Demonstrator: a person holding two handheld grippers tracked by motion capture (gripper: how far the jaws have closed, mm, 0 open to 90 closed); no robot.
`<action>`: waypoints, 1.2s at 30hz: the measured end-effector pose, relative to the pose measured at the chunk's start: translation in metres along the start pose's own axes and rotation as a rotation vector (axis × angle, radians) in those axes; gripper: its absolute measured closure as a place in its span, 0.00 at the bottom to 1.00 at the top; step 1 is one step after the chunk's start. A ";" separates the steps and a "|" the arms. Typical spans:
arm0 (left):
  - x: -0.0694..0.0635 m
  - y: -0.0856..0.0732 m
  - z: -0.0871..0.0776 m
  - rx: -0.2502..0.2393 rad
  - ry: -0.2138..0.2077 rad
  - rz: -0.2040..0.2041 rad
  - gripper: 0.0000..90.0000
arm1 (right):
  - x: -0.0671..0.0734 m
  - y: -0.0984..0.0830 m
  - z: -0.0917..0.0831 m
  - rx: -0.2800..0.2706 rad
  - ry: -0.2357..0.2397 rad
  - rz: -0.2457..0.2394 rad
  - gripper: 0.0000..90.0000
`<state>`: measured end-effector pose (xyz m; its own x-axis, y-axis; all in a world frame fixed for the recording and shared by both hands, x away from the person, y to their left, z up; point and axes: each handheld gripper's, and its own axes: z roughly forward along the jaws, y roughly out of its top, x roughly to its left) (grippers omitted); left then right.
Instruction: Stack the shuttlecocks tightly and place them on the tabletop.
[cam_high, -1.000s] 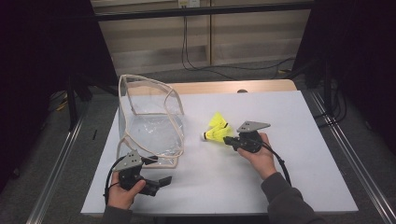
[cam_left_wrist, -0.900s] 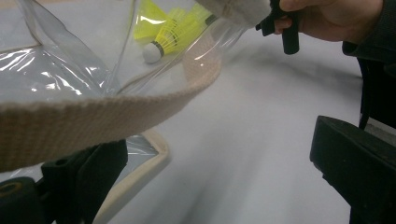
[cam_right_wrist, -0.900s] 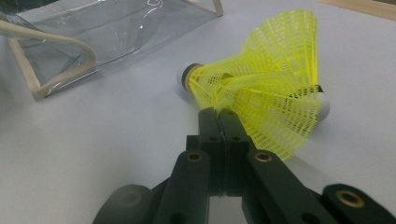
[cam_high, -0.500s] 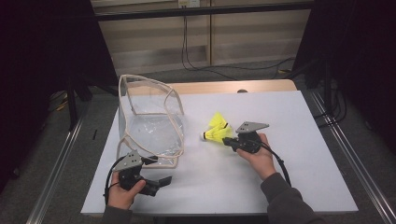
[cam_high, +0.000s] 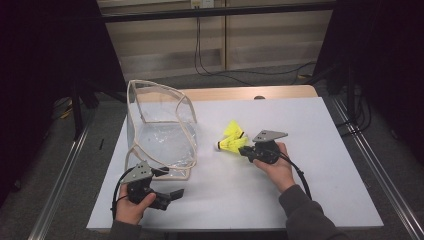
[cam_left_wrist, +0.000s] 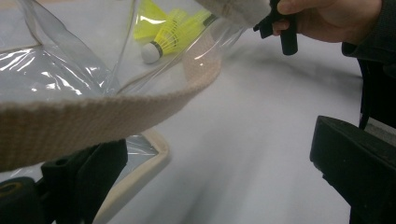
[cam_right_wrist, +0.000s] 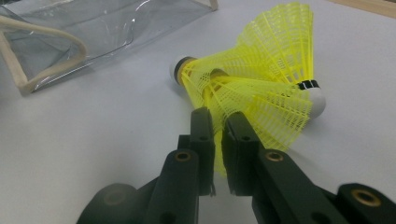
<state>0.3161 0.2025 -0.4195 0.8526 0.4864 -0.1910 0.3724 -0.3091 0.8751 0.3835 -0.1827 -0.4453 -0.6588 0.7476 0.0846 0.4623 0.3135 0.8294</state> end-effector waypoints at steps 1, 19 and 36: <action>0.000 0.000 0.000 0.000 -0.001 -0.001 0.05 | 0.000 0.000 0.000 0.001 -0.001 0.002 0.91; 0.000 0.000 -0.001 -0.003 -0.001 -0.001 0.05 | -0.001 0.000 -0.002 0.002 -0.011 0.006 0.80; 0.000 0.000 -0.001 -0.003 -0.001 0.001 0.05 | -0.005 0.002 -0.011 0.007 -0.037 0.009 0.64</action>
<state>0.3159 0.2030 -0.4189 0.8532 0.4854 -0.1908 0.3705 -0.3068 0.8767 0.3811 -0.1922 -0.4379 -0.6322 0.7715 0.0711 0.4723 0.3110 0.8247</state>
